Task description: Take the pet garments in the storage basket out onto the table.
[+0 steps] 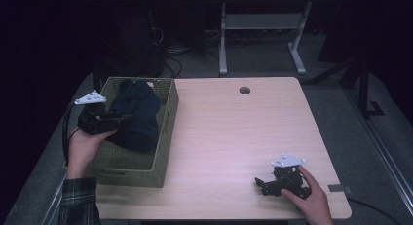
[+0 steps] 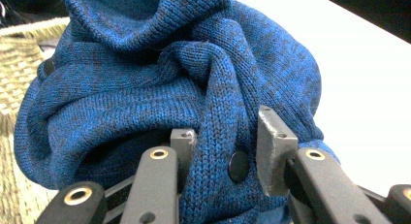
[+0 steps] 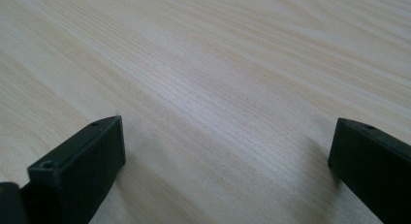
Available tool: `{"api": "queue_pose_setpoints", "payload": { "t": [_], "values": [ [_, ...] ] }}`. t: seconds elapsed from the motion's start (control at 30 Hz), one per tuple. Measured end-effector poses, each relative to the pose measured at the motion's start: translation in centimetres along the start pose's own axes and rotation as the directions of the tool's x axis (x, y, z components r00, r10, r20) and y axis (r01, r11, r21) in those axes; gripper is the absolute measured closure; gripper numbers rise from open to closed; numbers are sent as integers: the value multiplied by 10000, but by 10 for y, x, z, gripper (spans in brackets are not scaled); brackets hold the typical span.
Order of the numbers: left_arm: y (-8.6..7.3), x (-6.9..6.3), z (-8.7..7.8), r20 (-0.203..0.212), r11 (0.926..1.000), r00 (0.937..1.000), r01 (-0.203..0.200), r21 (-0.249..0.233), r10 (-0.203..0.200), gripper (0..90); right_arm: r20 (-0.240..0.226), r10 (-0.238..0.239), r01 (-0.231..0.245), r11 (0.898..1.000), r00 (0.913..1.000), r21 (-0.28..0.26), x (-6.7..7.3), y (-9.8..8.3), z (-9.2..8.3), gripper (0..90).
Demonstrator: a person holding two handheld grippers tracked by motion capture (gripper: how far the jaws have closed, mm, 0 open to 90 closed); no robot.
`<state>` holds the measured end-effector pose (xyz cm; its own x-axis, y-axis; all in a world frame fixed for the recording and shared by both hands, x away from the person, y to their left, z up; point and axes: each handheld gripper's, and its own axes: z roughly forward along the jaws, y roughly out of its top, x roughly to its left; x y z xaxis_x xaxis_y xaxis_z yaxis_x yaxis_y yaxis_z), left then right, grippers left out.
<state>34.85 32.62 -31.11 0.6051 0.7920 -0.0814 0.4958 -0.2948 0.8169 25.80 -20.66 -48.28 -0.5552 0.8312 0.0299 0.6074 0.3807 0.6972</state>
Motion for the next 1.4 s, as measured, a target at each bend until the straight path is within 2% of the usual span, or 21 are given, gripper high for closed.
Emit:
{"api": "queue_pose_setpoints", "payload": {
  "t": [0.07, 0.27, 0.4, 0.5, 0.53, 0.6, 0.7, 0.73, 0.9, 0.93, 1.1, 1.17, 1.3, 1.33, 1.4],
  "values": [
    [2, -1, -1, -40, 10000, 10000, -53, -56, 53, 653, 0, -1, 1, 10000, 10000, 1, 0, 0, 0, 0],
    [14, -3, -11, -81, 9978, 9999, -112, -656, 107, 655, -7, -6, 6, 10000, 10000, -2, 0, 0, 0, 0],
    [19, -5, -17, 102, 9952, 9999, -56, -977, 66, 657, -11, -21, 21, 10000, 10000, -9, 0, 0, 0, 0],
    [25, -12, -20, 466, 9923, 9988, -110, -1235, 169, 657, -16, -3, 3, 10000, 10000, -21, 0, 0, 0, 0],
    [25, -12, -20, 466, 9923, 9988, -110, -1235, 169, 657, -16, -3, 3, 10000, 10000, -21, 0, 0, 0, 0],
    [31, -20, -19, 777, 9900, 9967, -126, -1407, 237, 657, -17, 1, -1, 10000, 10000, -23, 0, 0, 0, 0],
    [35, -26, -17, 909, 9892, 9953, -191, -1450, 325, 657, -17, -4, 4, 10000, 10000, -24, 0, 0, 0, 0],
    [38, -33, -15, 1006, 9892, 9940, -269, -1444, 417, 656, -15, 2, -2, 10000, 10000, -22, 0, 0, 0, 0],
    [44, -45, -9, 1230, 9888, 9906, -426, -1428, 605, 657, -23, 40, -40, 10000, 10000, 1, 0, 0, 0, 0],
    [47, -51, -5, 1339, 9883, 9883, -538, -1425, 731, 657, -23, 40, -40, 10000, 10000, 1, 0, 0, 0, 0],
    [52, -63, 4, 1582, 9876, 9827, -746, -1379, 963, 656, -26, 52, -52, 10000, 10000, 5, 0, 0, 0, 0],
    [55, -71, 11, 1731, 9874, 9784, -907, -1299, 1126, 657, -26, 53, -53, 10000, 10000, 3, 0, 0, 0, 0],
    [58, -79, 18, 1913, 9869, 9740, -976, -1285, 1213, 657, -28, 52, -52, 10000, 10000, 3, 0, 0, 0, 0],
    [60, -84, 23, 2045, 9860, 9702, -1044, -1303, 1297, 656, -34, 62, -62, 10000, 10000, -1, 0, 0, 0, 0],
    [61, -87, 26, 2085, 9858, 9690, -1072, -1296, 1328, 657, -37, 60, -60, 10000, 10000, -1, 0, 0, 0, 0]
  ]
}}
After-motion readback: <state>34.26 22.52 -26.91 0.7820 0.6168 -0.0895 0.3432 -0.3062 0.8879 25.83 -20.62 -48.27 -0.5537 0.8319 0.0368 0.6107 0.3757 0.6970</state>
